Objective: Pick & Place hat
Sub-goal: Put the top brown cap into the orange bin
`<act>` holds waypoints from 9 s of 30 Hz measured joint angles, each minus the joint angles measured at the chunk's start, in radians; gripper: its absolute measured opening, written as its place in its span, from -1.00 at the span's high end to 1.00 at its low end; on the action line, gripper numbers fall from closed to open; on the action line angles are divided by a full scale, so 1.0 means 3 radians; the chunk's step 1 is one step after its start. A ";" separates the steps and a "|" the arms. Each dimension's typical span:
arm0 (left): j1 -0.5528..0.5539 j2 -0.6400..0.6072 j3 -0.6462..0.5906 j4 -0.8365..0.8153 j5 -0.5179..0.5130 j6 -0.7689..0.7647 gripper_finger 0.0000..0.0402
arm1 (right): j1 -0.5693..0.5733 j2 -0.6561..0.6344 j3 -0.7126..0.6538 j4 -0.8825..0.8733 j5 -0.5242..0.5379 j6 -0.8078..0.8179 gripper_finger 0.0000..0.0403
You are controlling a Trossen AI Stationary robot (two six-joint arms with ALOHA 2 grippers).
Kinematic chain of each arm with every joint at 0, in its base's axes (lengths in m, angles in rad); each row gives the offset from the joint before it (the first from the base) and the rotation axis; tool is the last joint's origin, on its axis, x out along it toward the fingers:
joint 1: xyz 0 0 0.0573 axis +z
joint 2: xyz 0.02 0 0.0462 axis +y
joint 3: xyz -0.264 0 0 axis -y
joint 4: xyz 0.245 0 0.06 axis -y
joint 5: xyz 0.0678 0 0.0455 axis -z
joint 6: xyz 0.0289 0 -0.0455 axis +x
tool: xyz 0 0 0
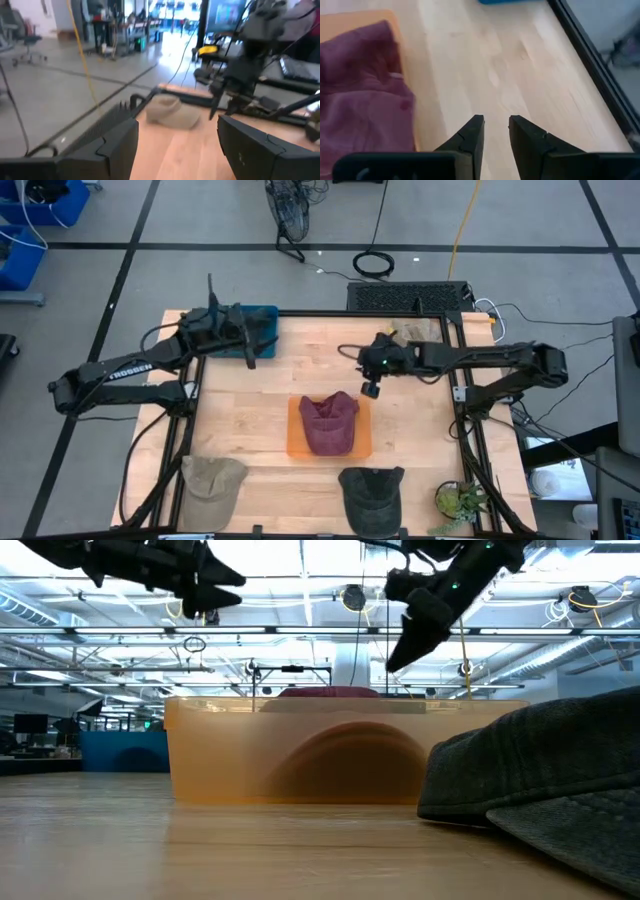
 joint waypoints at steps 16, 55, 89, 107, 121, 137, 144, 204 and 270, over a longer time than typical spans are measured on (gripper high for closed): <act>0.0129 0.0097 0.0001 -0.0055 0.0378 0.0063 -0.20 | -0.1117 -0.0190 -0.0003 -0.0849 0.0151 -0.0062 0.24; 0.0082 0.0109 0.0000 -0.0391 0.0487 0.0088 0.97 | -0.2261 0.0468 0.0001 -0.1364 -0.0368 -0.0739 0.17; -0.0133 0.0109 0.0000 -0.0353 0.0358 0.0211 0.88 | -0.2161 0.0385 -0.0383 -0.1238 -0.0517 -0.0797 0.94; -0.0128 0.0109 0.0000 -0.0225 0.0357 0.0275 0.92 | -0.1444 -0.0340 -0.0389 -0.0871 -0.1323 0.0467 0.95; -0.0127 0.0108 0.0000 -0.0244 0.0361 0.0243 0.90 | -0.1332 -0.0174 -0.0383 -0.0027 -0.1153 -0.0079 0.42; -0.0127 0.0108 0.0000 -0.0313 0.0362 0.0256 0.91 | -0.1139 -0.0129 -0.1105 0.0971 -0.1494 -0.1237 0.21; -0.0127 0.0108 -0.0001 -0.0316 0.0361 0.0257 0.93 | -0.1118 -0.0131 -0.1253 0.1148 -0.1502 -0.1034 0.21; -0.0132 0.0109 -0.0001 -0.0236 0.0155 0.0354 0.96 | 0.0337 -0.0247 -0.0290 0.1303 -0.1729 -0.0225 1.00; -0.0286 0.0109 -0.0001 -0.0293 0.1112 0.0309 0.79 | 0.0871 0.0611 -0.0009 0.1359 -0.1298 -0.0221 0.34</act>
